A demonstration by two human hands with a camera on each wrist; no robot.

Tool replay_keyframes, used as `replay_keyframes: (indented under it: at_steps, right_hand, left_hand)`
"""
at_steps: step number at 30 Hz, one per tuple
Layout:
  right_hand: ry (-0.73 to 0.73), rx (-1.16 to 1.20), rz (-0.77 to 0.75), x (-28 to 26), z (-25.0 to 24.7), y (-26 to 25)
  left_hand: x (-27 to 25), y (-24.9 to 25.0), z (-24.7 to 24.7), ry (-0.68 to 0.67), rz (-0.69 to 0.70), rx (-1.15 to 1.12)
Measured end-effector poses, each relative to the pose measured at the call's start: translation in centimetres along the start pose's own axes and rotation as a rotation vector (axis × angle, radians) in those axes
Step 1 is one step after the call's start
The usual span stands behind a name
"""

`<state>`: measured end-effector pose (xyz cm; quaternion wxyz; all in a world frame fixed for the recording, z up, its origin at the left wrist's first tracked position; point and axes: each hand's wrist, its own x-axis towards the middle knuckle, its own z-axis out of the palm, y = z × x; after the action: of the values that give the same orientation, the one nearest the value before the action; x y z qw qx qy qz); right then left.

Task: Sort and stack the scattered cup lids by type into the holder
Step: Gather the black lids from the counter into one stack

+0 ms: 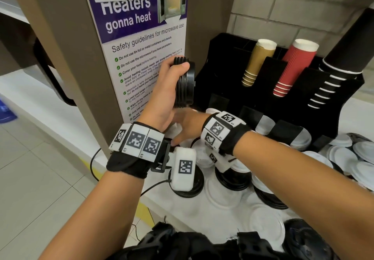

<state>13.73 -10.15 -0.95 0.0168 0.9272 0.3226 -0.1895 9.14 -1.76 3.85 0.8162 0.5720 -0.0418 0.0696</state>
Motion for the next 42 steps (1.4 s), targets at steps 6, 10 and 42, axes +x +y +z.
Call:
replay_keyframes:
  at_steps: [6, 10, 42]
  right_hand:
    - [-0.021, -0.203, -0.015, 1.7, 3.7, -3.0]
    - [0.017, -0.161, 0.004, 2.0, 4.2, -3.0]
    - [0.582, 1.147, -0.268, -9.6, -0.8, 5.4]
  left_hand:
    - [0.1, 0.3, 0.2, -0.007, -0.019, 0.016]
    - [0.2, 0.4, -0.2, 0.008, 0.007, 0.003]
    - [-0.9, -3.4, 2.0, -0.058, -0.154, -0.092]
